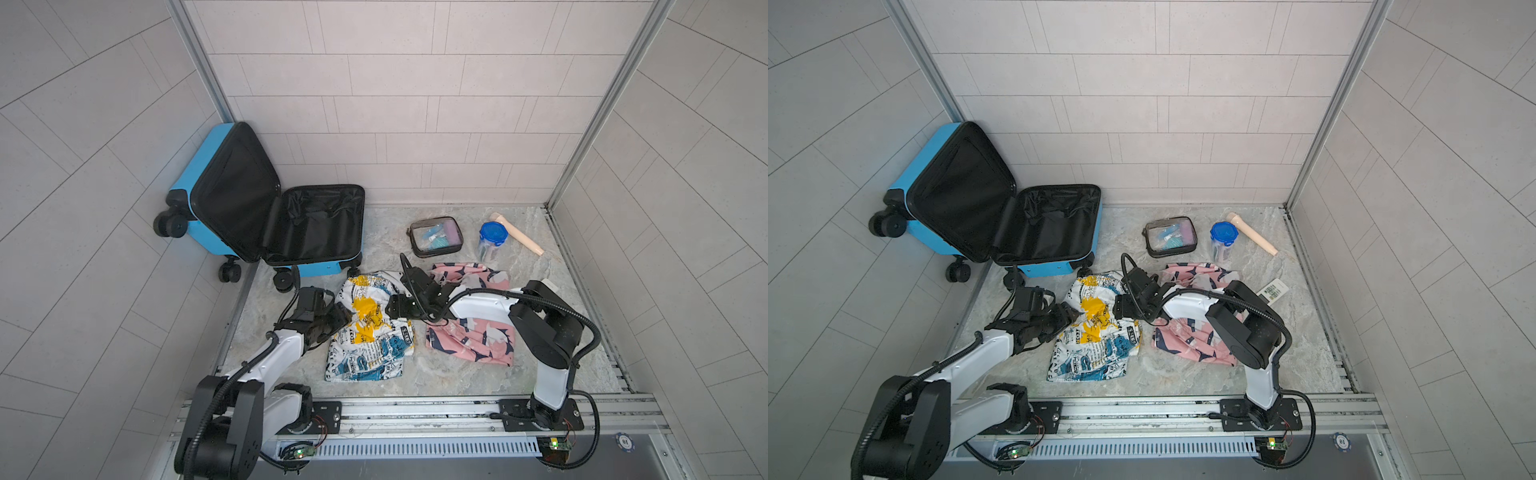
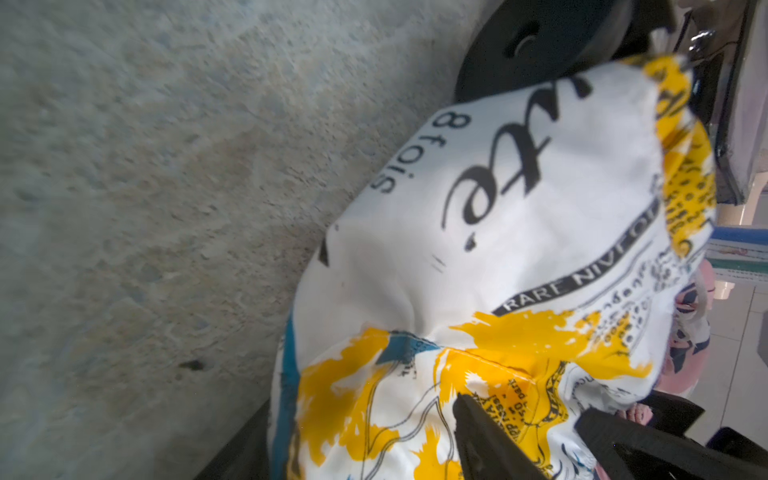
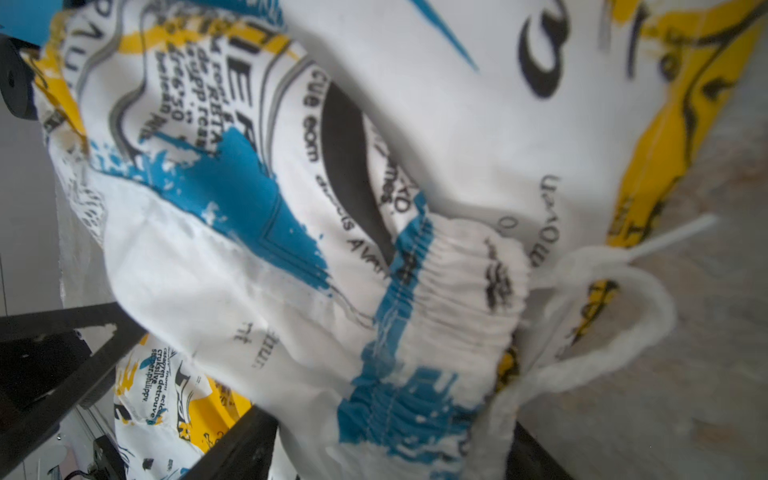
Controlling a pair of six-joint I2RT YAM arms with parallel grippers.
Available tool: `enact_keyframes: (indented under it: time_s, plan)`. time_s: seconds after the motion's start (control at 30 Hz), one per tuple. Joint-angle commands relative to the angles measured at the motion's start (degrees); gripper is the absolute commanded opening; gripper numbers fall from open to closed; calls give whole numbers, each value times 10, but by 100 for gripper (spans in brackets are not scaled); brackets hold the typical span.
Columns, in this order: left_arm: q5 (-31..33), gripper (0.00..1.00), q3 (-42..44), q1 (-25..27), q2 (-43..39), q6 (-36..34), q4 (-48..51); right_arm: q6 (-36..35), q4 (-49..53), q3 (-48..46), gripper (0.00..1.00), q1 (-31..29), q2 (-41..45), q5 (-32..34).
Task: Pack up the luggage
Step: 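Lift the white-yellow garment with both grippers toward the open suitcase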
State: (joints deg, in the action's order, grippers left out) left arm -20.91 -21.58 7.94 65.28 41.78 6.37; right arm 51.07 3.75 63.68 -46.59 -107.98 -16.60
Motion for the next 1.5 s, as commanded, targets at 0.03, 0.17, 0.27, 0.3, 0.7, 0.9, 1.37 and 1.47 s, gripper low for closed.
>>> enact_keyframes:
  time_s: [0.03, 0.17, 0.27, 0.3, 0.7, 0.9, 1.37, 1.47]
  plan:
    - [-18, 65, -5, 30, 19, 6, -17, 28, 0, 1, 63, -10, -40, -15]
    - [-11, 53, -31, 67, 37, 7, -17, 37, -14, 5, 45, -10, -47, -20]
    - [-4, 42, -47, 81, 31, 11, -5, 39, -18, 12, 25, -10, -48, -26]
    - [-1, 38, -53, 84, 24, 13, 2, 39, -18, 15, 15, -10, -46, -29]
    - [-3, 0, -225, 115, -10, -28, 180, 21, 20, 42, 0, -9, 56, -31]
    - [15, 0, -351, 125, 23, -68, 252, -5, 77, 105, 0, 0, 94, -19]
    - [132, 0, -634, 116, 149, -183, 318, -59, 190, 443, 0, 49, -18, -29]
    - [137, 0, -676, 98, 179, -192, 310, -69, 213, 546, 0, 57, -76, -43]
